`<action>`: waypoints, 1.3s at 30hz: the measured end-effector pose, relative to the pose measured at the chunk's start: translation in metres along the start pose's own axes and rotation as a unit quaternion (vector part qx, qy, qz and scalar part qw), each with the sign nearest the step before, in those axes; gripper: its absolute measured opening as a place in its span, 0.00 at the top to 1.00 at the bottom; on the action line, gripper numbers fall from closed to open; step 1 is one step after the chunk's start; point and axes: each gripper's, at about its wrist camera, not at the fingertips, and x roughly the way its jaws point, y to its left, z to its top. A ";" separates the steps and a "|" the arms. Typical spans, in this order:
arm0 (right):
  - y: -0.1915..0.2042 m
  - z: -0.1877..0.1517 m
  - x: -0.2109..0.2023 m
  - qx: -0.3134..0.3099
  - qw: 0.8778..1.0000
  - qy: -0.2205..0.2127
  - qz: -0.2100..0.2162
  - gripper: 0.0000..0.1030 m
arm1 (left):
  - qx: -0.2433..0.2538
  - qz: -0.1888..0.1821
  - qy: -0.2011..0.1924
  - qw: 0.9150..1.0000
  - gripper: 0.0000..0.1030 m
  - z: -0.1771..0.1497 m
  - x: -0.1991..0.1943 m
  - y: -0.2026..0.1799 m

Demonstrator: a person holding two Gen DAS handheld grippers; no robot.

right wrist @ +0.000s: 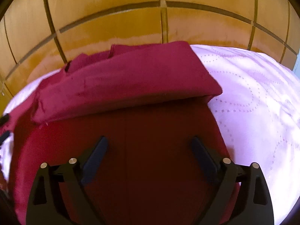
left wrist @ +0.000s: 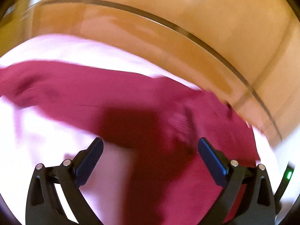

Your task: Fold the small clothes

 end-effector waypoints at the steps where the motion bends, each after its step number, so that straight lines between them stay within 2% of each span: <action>1: 0.003 0.001 0.003 -0.006 1.000 0.002 -0.007 0.10 | -0.034 0.011 -0.011 0.999 0.02 0.003 -0.009 0.021; 4: 0.006 0.000 0.004 -0.015 1.000 0.005 -0.016 0.06 | -0.108 0.037 -0.041 0.993 0.02 0.010 -0.033 0.073; 7: 0.004 -0.002 0.006 -0.012 1.000 0.009 -0.012 0.05 | -0.147 0.071 -0.064 0.984 0.02 0.013 -0.050 0.118; 9: 0.003 -0.001 0.006 -0.010 1.000 0.009 -0.010 0.04 | -0.183 0.082 -0.064 0.978 0.02 0.015 -0.055 0.144; 12: 0.005 -0.001 0.006 -0.011 1.000 0.008 -0.012 0.04 | -0.254 0.058 -0.079 0.962 0.03 0.021 -0.061 0.184; 16: 0.006 -0.001 0.006 -0.010 1.000 0.007 -0.012 0.04 | -0.316 0.031 -0.099 0.943 0.04 0.029 -0.062 0.209; 18: 0.006 -0.001 0.006 -0.010 1.000 0.007 -0.012 0.04 | -0.348 0.028 -0.108 0.931 0.16 0.032 -0.062 0.226; 20: 0.006 -0.001 0.006 -0.010 1.000 0.007 -0.012 0.04 | -0.362 0.036 -0.107 0.925 0.39 0.033 -0.061 0.240; 21: 0.005 -0.001 0.006 -0.010 1.000 0.007 -0.012 0.04 | -0.369 0.040 -0.101 0.923 0.47 0.034 -0.058 0.247; 23: 0.006 -0.001 0.006 -0.010 1.000 0.007 -0.012 0.04 | -0.375 0.038 -0.089 0.922 0.72 0.037 -0.053 0.257; 27: 0.006 -0.001 0.006 -0.010 1.000 0.007 -0.012 0.04 | -0.369 0.031 -0.083 0.925 0.91 0.043 -0.059 0.270; 30: 0.006 -0.001 0.006 -0.010 1.000 0.007 -0.012 0.04 | -0.354 0.022 -0.106 0.929 0.93 0.051 -0.073 0.267; 36: 0.005 -0.002 0.006 -0.010 1.000 0.007 -0.011 0.04 | -0.289 0.016 -0.140 0.947 0.94 0.067 -0.101 0.230; 39: 0.005 -0.002 0.007 -0.009 1.000 0.006 -0.010 0.04 | -0.254 0.002 -0.153 0.955 0.94 0.073 -0.110 0.200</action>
